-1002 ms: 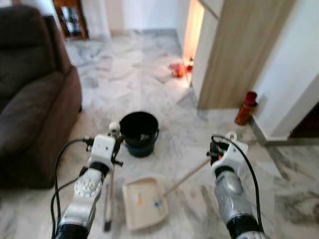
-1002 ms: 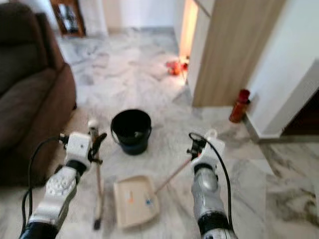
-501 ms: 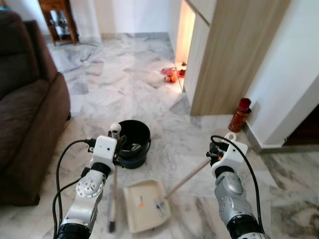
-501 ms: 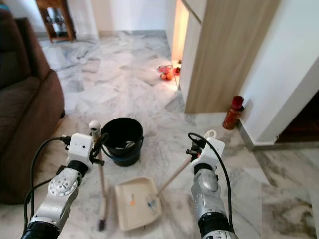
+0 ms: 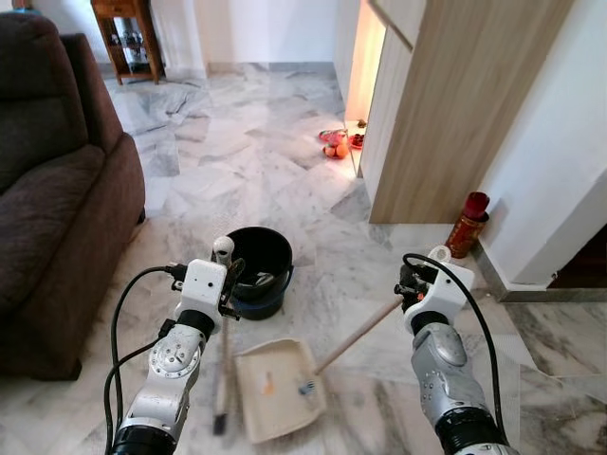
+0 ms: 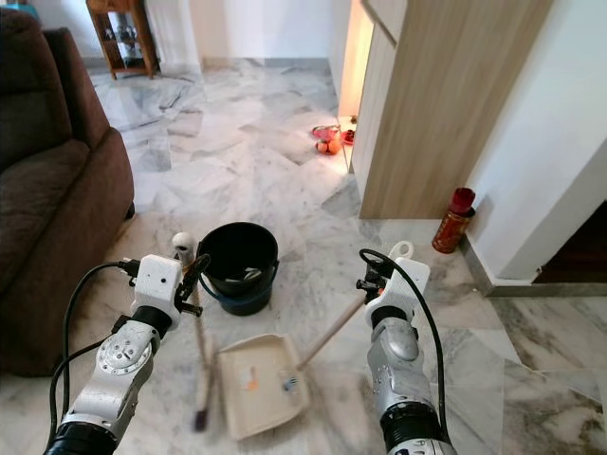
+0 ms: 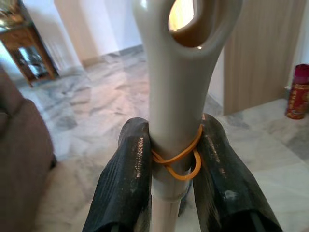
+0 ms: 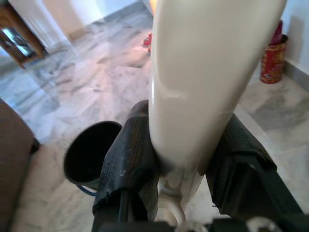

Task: Sweep floor

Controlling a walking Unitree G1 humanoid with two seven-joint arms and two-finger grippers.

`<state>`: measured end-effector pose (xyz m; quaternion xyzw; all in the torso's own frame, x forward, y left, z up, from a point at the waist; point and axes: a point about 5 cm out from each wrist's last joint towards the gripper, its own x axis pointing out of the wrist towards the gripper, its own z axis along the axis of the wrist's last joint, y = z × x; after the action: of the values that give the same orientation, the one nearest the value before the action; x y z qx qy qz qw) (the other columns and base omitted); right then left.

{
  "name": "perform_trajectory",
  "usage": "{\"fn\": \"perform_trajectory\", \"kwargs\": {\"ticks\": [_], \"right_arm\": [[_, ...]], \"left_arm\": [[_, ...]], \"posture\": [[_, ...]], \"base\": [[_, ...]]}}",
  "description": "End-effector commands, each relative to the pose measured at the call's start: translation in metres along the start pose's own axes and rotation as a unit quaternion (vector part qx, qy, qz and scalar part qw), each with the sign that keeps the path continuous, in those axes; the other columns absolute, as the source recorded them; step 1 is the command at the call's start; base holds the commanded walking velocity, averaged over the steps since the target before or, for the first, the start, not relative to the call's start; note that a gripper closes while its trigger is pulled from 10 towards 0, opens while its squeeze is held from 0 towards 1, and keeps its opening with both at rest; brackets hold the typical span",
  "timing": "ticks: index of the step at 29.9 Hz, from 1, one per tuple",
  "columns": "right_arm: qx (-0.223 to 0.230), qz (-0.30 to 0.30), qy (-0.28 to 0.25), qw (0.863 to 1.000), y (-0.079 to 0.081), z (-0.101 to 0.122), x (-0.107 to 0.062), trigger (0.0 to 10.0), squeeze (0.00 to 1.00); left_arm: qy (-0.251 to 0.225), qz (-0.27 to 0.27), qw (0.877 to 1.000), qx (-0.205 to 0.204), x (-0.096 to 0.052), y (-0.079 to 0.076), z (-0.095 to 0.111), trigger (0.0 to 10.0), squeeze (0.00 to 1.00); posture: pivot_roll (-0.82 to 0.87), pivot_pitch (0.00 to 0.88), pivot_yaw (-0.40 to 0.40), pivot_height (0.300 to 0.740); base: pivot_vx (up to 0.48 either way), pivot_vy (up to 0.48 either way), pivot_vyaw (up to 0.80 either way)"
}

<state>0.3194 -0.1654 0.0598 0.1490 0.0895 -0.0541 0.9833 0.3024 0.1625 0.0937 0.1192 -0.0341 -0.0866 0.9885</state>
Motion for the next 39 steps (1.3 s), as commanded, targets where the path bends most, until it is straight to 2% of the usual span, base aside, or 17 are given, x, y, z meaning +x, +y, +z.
{"fn": "perform_trajectory", "kwargs": {"ticks": [1,6,12,19,23,26,29,34,39], "right_arm": [[-0.002,0.016,-0.053,0.998,0.005,0.030,0.004,10.0,0.00],[-0.009,0.029,-0.072,0.997,0.007,0.044,0.000,10.0,0.00],[-0.024,0.044,-0.087,0.995,0.009,0.069,-0.014,10.0,0.00],[-0.017,0.046,-0.106,0.993,0.012,0.089,-0.027,10.0,0.00],[-0.006,0.063,-0.128,0.990,0.024,0.112,-0.040,10.0,0.00],[-0.001,0.066,-0.137,0.988,0.029,0.123,-0.044,10.0,0.00],[0.013,0.079,-0.172,0.982,0.040,0.147,-0.048,10.0,0.00],[0.030,0.088,-0.212,0.973,0.051,0.167,-0.052,10.0,0.00],[0.039,0.092,-0.222,0.970,0.056,0.174,-0.054,10.0,0.00]], "left_arm": [[-0.023,-0.010,0.999,0.026,0.002,0.000,0.007,10.0,0.00],[-0.021,-0.009,0.999,0.026,-0.001,0.000,0.004,10.0,0.00],[-0.021,-0.007,0.999,0.026,0.000,0.000,0.004,10.0,0.00],[-0.020,-0.007,0.999,0.025,0.001,0.001,0.003,10.0,0.00],[-0.020,-0.009,0.999,0.026,0.001,0.000,0.002,10.0,0.00],[-0.020,-0.010,0.999,0.026,0.001,0.000,0.002,10.0,0.00],[-0.022,-0.013,0.999,0.025,0.001,-0.002,0.002,10.0,0.00],[-0.026,-0.009,0.999,0.025,0.001,-0.001,0.002,10.0,0.00],[-0.028,-0.003,0.999,0.027,0.000,0.000,0.002,10.0,0.00]], "posture": [[0.07,0.000,0.012,0.740],[0.07,0.000,0.010,0.740],[0.05,0.000,0.010,0.740],[0.05,0.000,0.014,0.740],[0.05,0.000,0.015,0.740],[0.05,0.000,0.017,0.740],[0.04,0.000,0.020,0.740],[0.05,0.000,0.021,0.740],[0.05,0.000,0.021,0.740]], "base": [[0.000,0.000,0.00],[0.000,0.000,0.00],[0.000,0.000,0.00],[0.000,0.000,0.00],[0.000,0.000,0.00],[0.000,0.000,0.00],[0.000,0.000,0.00],[0.000,0.000,0.00],[0.000,0.000,0.00]]}}
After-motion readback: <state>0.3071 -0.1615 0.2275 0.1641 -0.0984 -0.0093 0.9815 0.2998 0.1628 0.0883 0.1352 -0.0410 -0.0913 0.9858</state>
